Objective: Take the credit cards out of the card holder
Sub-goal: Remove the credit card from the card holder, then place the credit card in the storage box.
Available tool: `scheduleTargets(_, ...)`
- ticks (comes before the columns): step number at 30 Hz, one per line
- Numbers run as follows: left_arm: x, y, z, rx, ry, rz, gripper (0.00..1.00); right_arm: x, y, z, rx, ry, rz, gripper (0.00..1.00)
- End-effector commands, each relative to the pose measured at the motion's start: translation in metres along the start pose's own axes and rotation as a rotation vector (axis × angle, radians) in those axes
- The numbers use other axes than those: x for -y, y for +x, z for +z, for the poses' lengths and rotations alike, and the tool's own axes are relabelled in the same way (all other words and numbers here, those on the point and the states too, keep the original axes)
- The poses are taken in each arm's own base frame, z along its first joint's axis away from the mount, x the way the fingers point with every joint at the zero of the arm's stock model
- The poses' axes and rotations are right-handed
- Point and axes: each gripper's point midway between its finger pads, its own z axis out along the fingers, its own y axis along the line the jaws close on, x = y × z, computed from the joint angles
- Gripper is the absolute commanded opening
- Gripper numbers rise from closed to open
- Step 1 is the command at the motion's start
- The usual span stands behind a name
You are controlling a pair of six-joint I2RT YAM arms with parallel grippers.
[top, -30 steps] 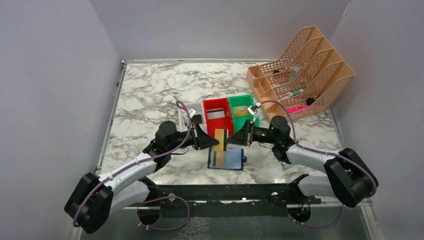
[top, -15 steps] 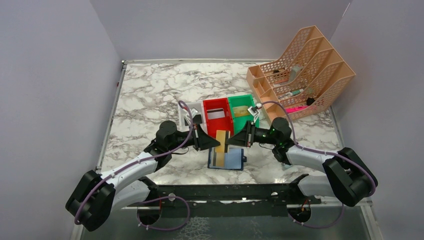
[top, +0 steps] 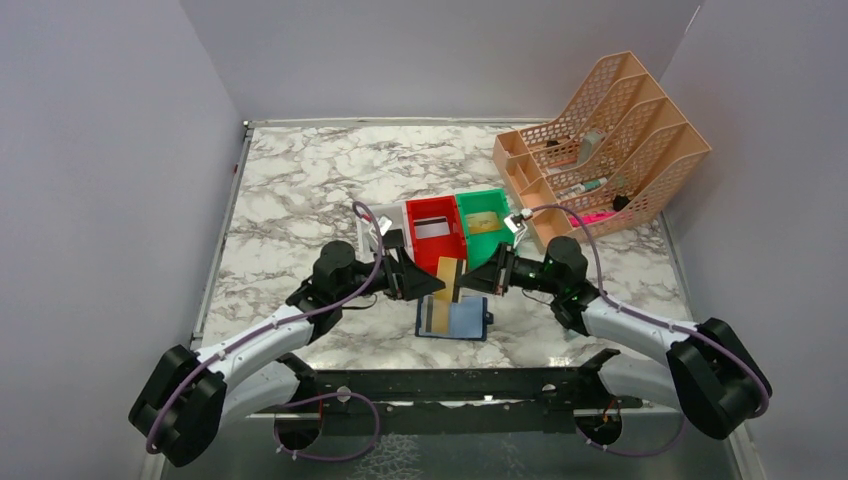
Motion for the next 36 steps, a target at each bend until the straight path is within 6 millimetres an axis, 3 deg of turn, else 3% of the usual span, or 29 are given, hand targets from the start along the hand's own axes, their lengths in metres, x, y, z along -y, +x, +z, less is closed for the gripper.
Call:
scheduleTargets(1,-0.023,-0.015,-0.006,0.033,-0.199,0.058,0.93,0.026,-0.016,-0.006,0.074,0.193,-0.07,0.01)
scheduleTargets(7,-0.061,-0.046,-0.049,0.059,-0.611,0.226,0.99,0.047,-0.046,-0.027,0.171,0.418,-0.254,0.01)
scheduleTargets(11,-0.069,-0.065,-0.079,0.074,-0.803,0.302,0.99,0.054,-0.071,-0.044,0.246,0.547,-0.389,0.01)
scheduleTargets(15,-0.076,-0.069,-0.097,0.088,-0.876,0.365,0.99,0.055,-0.093,-0.058,0.316,0.635,-0.509,0.01)
scheduleTargets(18,-0.092,-0.058,-0.11,0.088,-0.93,0.377,0.99,0.044,-0.103,-0.058,0.291,0.633,-0.603,0.01)
scheduleTargets(20,-0.097,-0.056,-0.112,0.105,-0.942,0.377,0.99,0.045,-0.108,-0.06,0.276,0.658,-0.652,0.01)
scheduleTargets(26,-0.095,-0.063,-0.111,0.114,-0.95,0.401,0.99,0.075,-0.132,-0.068,0.239,0.846,-0.771,0.01)
scheduleTargets(30,-0.096,-0.063,-0.11,0.104,-0.953,0.407,0.99,0.079,-0.135,-0.051,0.118,0.804,-0.893,0.01)
scheduleTargets(36,-0.094,-0.064,-0.11,0.107,-0.947,0.41,0.99,0.115,-0.159,-0.056,0.053,0.99,-1.014,0.01)
